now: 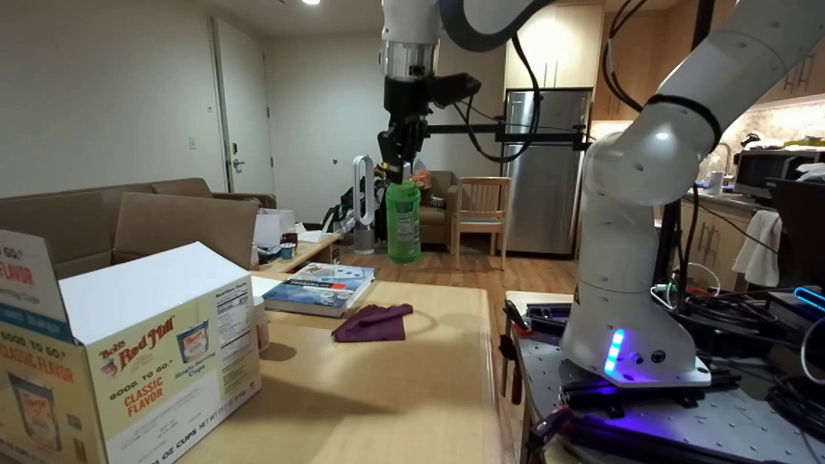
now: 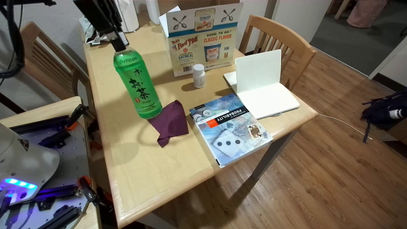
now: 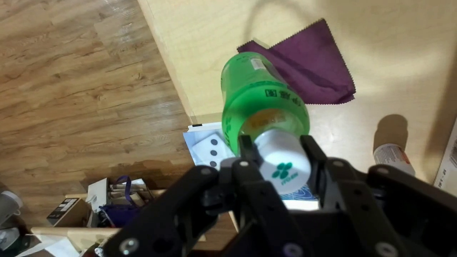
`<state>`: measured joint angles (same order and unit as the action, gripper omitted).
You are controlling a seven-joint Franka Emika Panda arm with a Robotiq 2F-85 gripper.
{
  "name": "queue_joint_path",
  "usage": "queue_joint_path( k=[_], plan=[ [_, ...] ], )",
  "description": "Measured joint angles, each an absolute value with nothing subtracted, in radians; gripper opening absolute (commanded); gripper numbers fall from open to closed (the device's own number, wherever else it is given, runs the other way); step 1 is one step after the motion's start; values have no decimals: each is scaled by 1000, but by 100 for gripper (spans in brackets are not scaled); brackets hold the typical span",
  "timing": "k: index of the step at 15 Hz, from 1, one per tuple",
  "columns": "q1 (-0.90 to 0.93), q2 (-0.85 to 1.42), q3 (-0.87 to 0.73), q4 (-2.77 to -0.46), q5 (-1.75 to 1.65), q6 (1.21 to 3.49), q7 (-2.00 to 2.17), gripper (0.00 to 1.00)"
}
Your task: Move the green bottle to the right
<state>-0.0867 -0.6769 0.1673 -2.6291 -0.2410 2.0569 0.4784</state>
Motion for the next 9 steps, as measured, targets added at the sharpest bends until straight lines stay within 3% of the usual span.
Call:
queue_joint_path(
  k=[9],
  plan=[
    [-84, -622, 209, -2629, -250, 2065, 477, 11]
  ],
)
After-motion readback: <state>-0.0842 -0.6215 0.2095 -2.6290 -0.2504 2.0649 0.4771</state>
